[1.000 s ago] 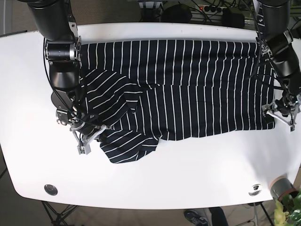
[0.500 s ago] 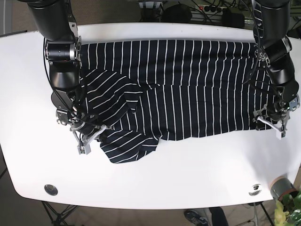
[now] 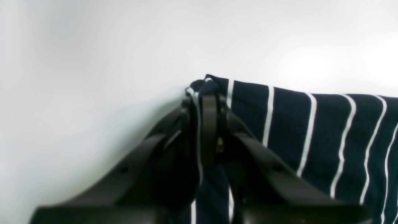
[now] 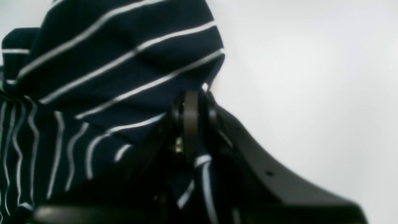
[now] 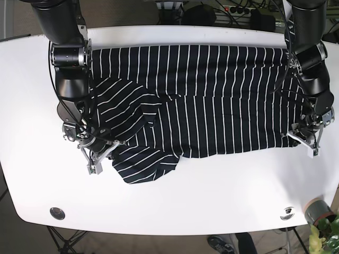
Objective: Fold the T-shirt properly
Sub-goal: 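Grasp the shirt's side edges with both grippers, then fold the grasped side over the shirt with both grippers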
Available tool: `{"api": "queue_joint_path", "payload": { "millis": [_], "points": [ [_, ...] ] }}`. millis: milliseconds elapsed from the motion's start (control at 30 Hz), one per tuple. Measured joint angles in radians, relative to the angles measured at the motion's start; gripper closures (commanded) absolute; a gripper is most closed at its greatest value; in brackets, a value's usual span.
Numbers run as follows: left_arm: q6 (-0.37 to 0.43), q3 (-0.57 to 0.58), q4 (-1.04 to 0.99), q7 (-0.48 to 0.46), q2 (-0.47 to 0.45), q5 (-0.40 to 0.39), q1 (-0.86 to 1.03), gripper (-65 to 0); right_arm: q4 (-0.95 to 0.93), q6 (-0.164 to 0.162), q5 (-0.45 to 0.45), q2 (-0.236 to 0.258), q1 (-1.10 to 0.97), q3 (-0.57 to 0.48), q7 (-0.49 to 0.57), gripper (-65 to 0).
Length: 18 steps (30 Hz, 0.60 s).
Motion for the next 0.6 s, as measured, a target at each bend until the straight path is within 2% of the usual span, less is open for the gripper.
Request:
{"api": "queue_joint_path", "payload": {
  "millis": [100, 367, 500, 600],
  "points": [
    [-0.003, -0.014, 0.067, 0.023, 0.003, 0.004, 0.013, 0.0, 0.077, 0.0, 0.0, 0.0, -0.008, 0.0, -0.064, -2.2],
    [0.0, -0.134, 0.402, 0.235, 0.04, 0.002, 0.085, 0.0, 0.315, 0.01, 0.007, 0.029, -0.032, 0.007, -0.202, -2.2],
    [-0.009, -0.145, 0.58, 0.319, 0.075, -0.006, 0.141, 0.0, 0.46, 0.011, 0.003, 0.031, -0.082, 0.081, -0.285, -2.2],
    [-0.008, -0.149, 0.668, 0.346, 0.091, -0.005, 0.172, 0.0, 0.536, 0.01, 0.0, 0.036, -0.106, 0.125, -0.36, -2.2]
  ]
}}
